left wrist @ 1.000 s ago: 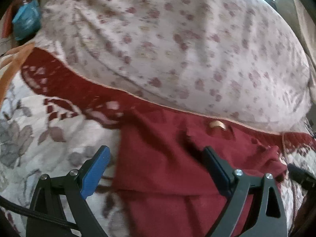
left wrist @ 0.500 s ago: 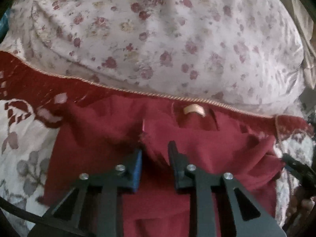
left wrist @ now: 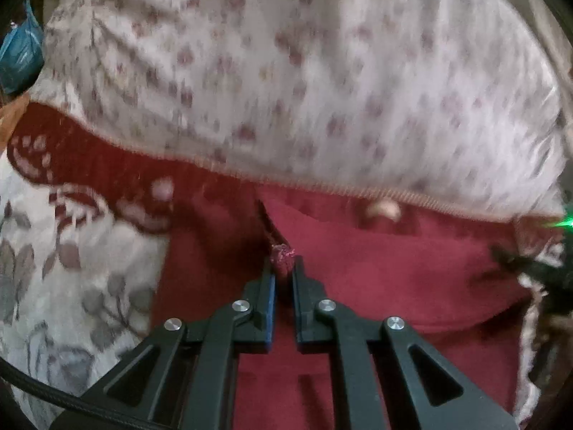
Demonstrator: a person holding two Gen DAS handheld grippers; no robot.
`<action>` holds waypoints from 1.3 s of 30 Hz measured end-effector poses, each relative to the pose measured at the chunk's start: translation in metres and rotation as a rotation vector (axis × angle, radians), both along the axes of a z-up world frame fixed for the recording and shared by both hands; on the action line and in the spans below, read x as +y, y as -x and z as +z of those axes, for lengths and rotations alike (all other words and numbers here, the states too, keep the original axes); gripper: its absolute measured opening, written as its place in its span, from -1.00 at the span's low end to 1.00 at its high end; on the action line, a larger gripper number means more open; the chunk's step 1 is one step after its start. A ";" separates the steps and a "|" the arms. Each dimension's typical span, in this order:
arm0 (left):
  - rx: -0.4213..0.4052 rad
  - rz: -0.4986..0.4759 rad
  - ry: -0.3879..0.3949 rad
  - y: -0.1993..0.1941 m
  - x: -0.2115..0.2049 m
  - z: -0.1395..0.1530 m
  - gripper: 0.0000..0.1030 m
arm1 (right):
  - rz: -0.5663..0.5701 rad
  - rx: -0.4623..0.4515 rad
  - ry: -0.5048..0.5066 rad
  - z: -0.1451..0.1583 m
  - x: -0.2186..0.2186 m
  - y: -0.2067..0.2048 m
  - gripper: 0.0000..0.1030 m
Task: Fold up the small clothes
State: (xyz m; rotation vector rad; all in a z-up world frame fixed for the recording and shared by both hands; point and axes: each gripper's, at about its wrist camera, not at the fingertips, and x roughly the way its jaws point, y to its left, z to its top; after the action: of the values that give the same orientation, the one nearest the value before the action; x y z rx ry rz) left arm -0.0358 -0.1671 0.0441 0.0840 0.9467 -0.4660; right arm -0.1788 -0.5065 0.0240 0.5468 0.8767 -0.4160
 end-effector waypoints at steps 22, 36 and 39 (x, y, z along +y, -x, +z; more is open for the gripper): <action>0.037 0.022 -0.023 0.008 0.007 -0.005 -0.79 | 0.002 -0.014 0.001 0.024 0.019 0.062 0.58; 0.044 -0.002 -0.077 0.018 0.005 -0.007 -0.76 | 0.079 0.096 0.195 0.014 0.045 0.031 -0.43; 0.042 0.004 -0.076 0.019 0.006 -0.008 -0.76 | 0.134 0.140 0.245 0.014 0.072 0.044 -0.28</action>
State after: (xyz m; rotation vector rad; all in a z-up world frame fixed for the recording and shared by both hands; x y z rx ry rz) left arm -0.0547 -0.1612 0.0361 0.1415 1.0061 -0.4299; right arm -0.2232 -0.4345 0.0377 0.2344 0.9749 -0.4362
